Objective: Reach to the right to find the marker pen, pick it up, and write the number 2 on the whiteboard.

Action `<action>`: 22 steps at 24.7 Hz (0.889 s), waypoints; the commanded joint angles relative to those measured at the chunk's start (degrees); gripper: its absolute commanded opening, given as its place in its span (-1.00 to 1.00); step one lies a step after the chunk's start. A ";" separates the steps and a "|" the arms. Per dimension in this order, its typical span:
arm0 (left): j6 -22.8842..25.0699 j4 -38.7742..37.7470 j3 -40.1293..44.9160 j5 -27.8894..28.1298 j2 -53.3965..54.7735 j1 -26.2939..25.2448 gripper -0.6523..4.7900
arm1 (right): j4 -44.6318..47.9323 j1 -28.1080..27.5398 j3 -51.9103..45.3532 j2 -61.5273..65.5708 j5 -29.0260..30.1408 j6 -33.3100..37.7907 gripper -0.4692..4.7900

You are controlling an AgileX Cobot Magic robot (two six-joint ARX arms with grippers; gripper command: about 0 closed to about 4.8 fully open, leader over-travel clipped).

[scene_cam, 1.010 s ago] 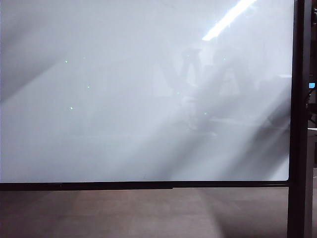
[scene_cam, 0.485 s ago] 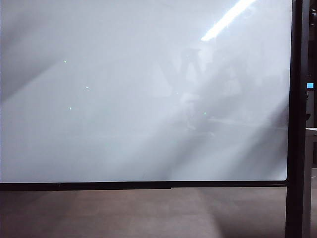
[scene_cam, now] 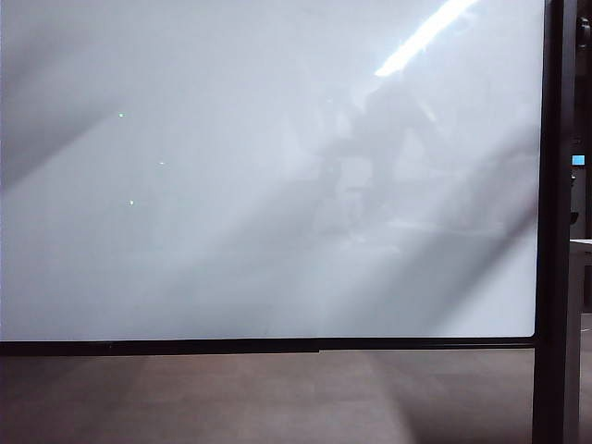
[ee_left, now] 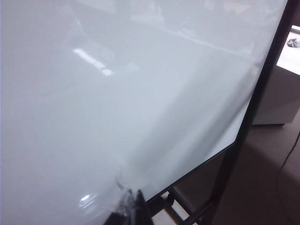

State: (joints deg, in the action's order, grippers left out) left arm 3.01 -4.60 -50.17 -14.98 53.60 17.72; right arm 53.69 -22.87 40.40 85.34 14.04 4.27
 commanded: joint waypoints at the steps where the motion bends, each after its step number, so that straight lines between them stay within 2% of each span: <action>1: 0.22 0.42 -0.44 -0.31 -0.17 0.02 -0.78 | -9.29 -0.07 -0.50 -10.34 -1.62 0.26 -0.82; 7: 0.20 0.39 -0.44 -0.31 -0.17 0.02 -0.78 | -16.48 0.11 -0.48 -25.38 -2.58 0.46 -0.82; 10: 0.22 0.37 -0.44 -0.28 -0.15 0.02 -0.78 | -21.64 2.49 -0.07 -31.15 -2.51 1.79 -0.83; 13: 0.22 0.39 -0.44 -0.28 -0.13 0.02 -0.78 | -21.97 5.68 0.22 -33.90 -2.36 1.81 -0.83; 17: 0.22 0.37 -0.44 -0.28 -0.13 0.02 -0.78 | -23.96 13.79 3.63 -34.49 -2.91 2.40 -0.83; 22: 0.24 0.42 -0.44 -0.28 -0.13 0.02 -0.78 | -35.78 26.40 15.08 -30.16 -5.60 1.73 -0.83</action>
State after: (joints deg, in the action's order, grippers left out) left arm 3.01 -4.69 -50.17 -14.98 53.63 17.69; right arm 19.75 2.07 53.76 54.35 8.67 6.39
